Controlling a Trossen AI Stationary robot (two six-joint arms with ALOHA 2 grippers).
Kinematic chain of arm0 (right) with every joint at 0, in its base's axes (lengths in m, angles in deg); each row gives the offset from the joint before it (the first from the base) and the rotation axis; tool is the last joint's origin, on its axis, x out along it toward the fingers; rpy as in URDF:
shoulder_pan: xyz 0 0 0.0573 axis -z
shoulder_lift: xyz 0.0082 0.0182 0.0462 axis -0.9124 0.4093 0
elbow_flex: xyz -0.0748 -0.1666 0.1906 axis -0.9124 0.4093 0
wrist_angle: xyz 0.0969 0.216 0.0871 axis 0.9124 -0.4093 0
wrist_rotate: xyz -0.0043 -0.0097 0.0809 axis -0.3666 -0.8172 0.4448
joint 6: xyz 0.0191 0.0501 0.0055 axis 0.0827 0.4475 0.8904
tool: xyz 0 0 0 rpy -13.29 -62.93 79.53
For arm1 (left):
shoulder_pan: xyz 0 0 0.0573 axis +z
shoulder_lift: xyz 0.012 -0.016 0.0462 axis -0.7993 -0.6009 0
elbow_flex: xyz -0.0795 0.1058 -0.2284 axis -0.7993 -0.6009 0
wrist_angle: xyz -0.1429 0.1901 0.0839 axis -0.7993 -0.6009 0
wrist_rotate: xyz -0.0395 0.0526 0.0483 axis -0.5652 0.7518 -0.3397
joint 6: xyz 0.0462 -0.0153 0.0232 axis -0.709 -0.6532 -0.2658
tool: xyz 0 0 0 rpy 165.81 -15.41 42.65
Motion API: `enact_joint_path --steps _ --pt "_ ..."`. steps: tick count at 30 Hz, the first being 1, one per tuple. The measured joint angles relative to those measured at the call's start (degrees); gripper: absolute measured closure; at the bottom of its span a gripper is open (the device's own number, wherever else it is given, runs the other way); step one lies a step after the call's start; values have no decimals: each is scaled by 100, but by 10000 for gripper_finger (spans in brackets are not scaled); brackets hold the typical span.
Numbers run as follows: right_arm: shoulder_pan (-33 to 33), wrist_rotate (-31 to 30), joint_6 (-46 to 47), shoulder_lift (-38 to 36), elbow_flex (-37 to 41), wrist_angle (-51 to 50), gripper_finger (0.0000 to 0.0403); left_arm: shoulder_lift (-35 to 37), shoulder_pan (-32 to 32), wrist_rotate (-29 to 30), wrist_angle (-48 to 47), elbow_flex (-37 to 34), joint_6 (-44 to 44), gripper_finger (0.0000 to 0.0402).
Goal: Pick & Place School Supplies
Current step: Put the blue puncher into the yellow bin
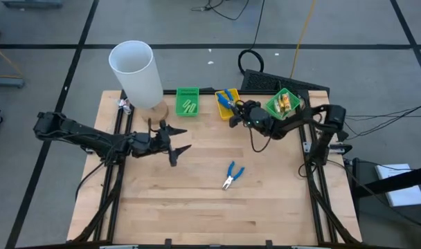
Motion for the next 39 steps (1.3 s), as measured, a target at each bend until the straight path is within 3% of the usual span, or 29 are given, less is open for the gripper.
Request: enact_joint_path --steps 8,21,31,39 --pt "260 403 139 654 -464 -18 310 0 4 0 -37 0 -13 91" --pt "255 138 -83 697 -461 -178 308 0 44 2 -75 0 -7 91" --pt "256 127 -121 697 -461 -215 270 0 44 2 -70 0 -24 92" --pt "239 142 -372 631 -456 -152 273 0 44 2 -72 0 -24 91"
